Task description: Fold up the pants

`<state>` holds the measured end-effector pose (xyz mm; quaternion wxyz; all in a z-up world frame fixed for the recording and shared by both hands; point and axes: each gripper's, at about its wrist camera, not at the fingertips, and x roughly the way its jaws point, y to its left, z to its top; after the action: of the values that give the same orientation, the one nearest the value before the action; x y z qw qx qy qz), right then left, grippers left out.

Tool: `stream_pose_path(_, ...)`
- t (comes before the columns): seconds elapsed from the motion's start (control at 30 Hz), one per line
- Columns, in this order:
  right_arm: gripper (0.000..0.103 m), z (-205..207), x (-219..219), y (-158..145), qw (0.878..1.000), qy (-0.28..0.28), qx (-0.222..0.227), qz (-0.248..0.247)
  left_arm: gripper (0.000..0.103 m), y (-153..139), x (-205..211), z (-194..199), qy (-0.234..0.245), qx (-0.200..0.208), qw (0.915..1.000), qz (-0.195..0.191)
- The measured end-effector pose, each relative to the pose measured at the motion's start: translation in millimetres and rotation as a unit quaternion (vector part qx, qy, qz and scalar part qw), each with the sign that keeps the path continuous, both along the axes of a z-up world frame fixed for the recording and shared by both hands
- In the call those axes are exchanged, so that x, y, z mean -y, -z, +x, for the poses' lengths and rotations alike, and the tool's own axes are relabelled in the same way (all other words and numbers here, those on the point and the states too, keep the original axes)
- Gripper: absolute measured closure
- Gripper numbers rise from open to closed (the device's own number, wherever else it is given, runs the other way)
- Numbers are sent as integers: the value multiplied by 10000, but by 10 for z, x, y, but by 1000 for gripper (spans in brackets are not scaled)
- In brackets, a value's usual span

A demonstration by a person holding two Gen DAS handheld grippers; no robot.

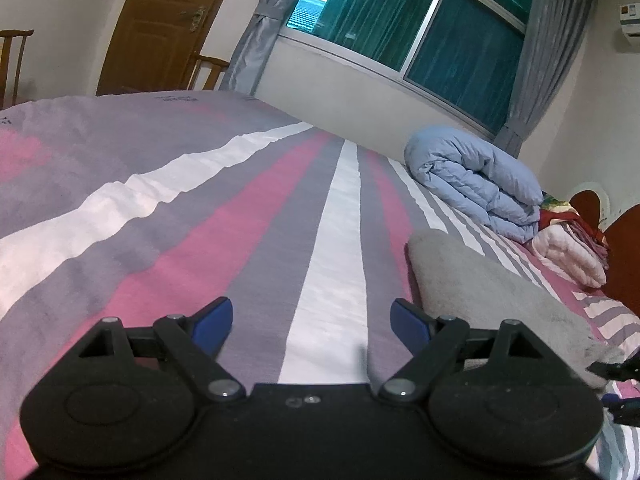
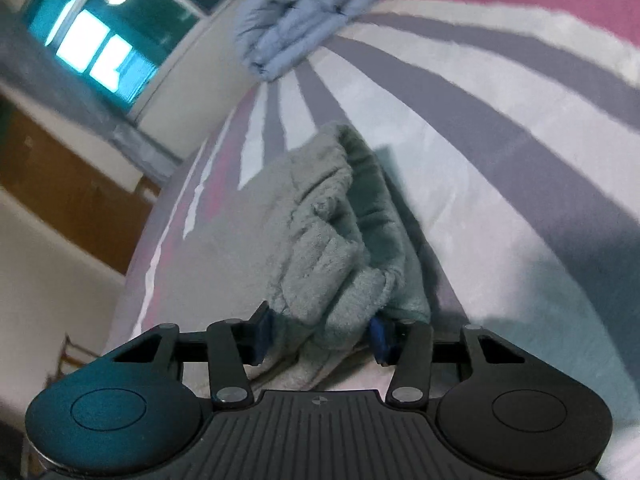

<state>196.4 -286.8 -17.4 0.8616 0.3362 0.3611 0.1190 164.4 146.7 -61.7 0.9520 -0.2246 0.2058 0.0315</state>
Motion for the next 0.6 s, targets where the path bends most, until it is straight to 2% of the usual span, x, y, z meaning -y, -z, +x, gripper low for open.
stream_pose_path(0.13, 56, -76, 27, 45, 9997, 115, 45, 205, 24, 3, 3, 1, 20, -17, 10000, -4)
stream_pose_path(0.2, 56, -66, -25, -11, 10000, 83, 41, 11, 24, 2, 7, 0, 26, -11, 10000, 2)
stream_pose_path(0.3, 56, -88, -14, -50, 9999, 113, 18, 110, 24, 3, -2, -1, 16, -10, 10000, -16)
stream_pose_path(0.37, 55, -85, 55, -38, 9990, 183, -19, 418, 24, 8, -13, -6, -13, -3, 10000, -59)
stream_pose_path(0.53, 51, -60, 174, -47, 9969, 257, -203, 714, 24, 19, -24, -12, -26, -2, 9999, -104)
stream_pose_path(0.6, 51, -101, 205, -63, 9967, 311, -129, 732, 24, 20, -27, -12, -25, -8, 9999, -104)
